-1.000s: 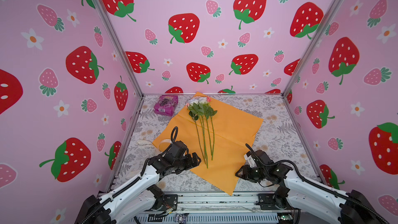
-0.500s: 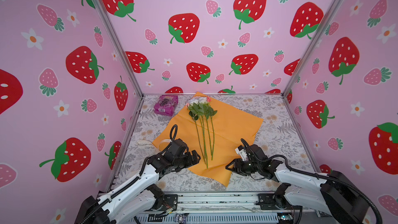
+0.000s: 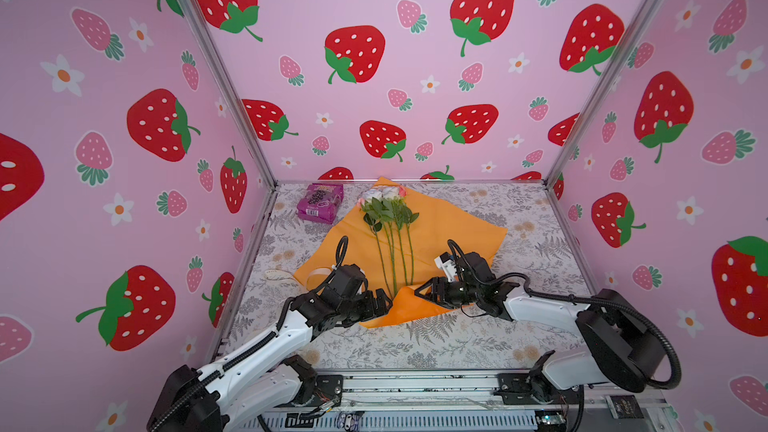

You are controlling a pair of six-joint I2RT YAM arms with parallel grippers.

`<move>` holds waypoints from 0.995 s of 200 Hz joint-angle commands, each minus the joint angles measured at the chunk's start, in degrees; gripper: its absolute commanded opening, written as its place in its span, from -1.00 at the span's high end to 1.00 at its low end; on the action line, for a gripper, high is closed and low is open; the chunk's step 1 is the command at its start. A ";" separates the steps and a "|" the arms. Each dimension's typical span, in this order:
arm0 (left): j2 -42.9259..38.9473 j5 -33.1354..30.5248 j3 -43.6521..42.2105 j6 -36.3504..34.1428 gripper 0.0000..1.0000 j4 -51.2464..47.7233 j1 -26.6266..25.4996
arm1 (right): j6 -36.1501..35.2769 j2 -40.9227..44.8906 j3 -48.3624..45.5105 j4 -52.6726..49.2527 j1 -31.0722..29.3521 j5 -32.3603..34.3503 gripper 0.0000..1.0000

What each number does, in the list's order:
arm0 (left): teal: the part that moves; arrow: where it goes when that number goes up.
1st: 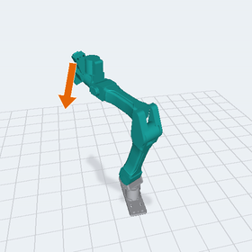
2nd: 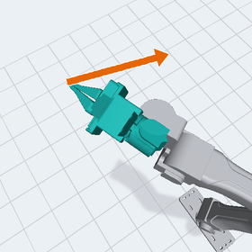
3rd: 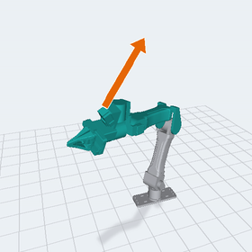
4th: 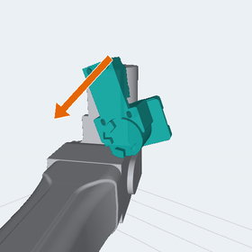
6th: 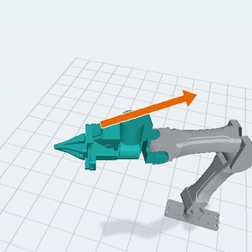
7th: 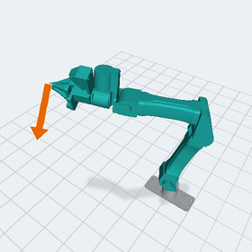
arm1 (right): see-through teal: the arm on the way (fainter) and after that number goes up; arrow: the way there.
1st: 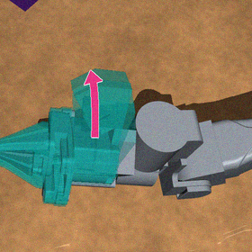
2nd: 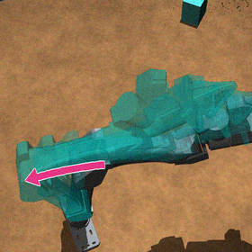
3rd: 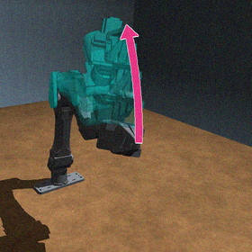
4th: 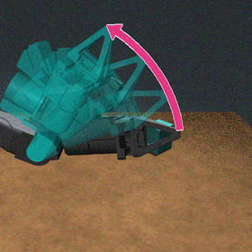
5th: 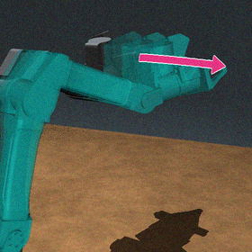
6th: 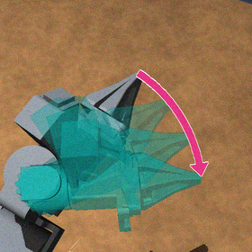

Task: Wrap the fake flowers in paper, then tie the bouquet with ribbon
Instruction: 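Grasp the near corners of the orange sheet with both grippers, then fold the sheet corner with right gripper over the stems toward left gripper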

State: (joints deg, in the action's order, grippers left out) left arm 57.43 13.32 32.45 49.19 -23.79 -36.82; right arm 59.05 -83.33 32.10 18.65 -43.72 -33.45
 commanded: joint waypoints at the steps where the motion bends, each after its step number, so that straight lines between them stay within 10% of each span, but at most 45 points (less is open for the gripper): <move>1: 2.04 -0.40 2.17 -3.05 -0.97 2.76 -1.86 | 1.72 -0.87 0.47 3.79 2.52 0.93 -0.30; 90: 17.68 1.10 8.28 -9.01 -0.76 5.80 -3.04 | -0.92 -4.01 0.73 3.03 4.70 -0.93 -0.29; 176: 23.60 0.91 8.68 -7.80 0.70 7.72 -3.23 | -11.73 -0.36 5.32 -14.64 5.31 4.03 -0.29; 199: 22.70 -1.27 7.82 -7.03 0.84 6.93 -3.09 | -15.83 2.79 5.49 -19.62 5.32 7.62 -0.28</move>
State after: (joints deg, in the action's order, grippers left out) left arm 80.64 13.93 39.09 41.56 -15.94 -39.81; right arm 49.12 -84.38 36.51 7.64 -38.70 -30.70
